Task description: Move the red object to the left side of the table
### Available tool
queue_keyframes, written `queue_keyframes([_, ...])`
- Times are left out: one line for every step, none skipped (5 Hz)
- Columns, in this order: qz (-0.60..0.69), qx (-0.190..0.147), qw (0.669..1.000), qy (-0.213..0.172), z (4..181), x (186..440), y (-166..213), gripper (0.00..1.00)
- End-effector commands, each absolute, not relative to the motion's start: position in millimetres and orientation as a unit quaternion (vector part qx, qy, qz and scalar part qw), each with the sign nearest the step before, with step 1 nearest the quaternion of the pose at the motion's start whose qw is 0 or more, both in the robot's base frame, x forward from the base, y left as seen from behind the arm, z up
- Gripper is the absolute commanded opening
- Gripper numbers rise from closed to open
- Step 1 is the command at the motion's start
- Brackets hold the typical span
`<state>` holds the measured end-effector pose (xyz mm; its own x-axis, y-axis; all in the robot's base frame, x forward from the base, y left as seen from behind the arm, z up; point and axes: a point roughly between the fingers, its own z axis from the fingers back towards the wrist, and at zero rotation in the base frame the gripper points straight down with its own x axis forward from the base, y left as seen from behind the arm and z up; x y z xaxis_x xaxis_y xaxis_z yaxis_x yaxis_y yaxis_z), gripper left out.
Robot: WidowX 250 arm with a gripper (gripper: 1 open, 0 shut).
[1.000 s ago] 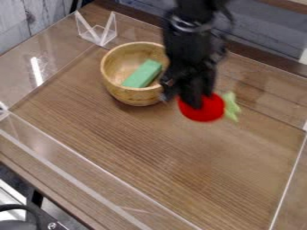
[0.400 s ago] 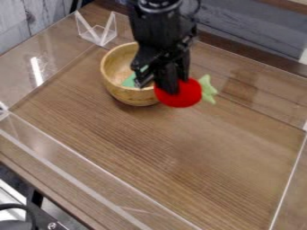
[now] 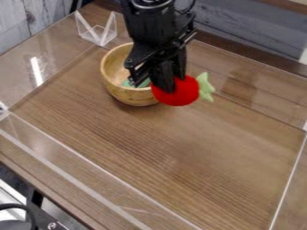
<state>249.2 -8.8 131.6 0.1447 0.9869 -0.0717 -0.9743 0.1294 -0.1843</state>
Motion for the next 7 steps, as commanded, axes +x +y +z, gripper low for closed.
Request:
queue_keyframes([0.653, -0.108, 0.747, -0.054, 141.4, 245, -14, 0.0])
queue_keyframes([0.656, -0.108, 0.745, -0.056, 138.6, 241, -20, 0.0])
queue_keyframes([0.645, -0.109, 0.754, -0.057, 146.6, 244, -13, 0.0])
queue_keyframes([0.637, -0.109, 0.761, -0.06, 154.3, 248, -5, 0.0])
queue_keyframes([0.629, -0.109, 0.767, -0.062, 158.7, 246, -7, 0.0])
queue_keyframes([0.624, -0.11, 0.771, -0.064, 163.9, 245, -10, 0.0])
queue_keyframes([0.639, -0.107, 0.759, -0.069, 154.3, 243, -11, 0.0])
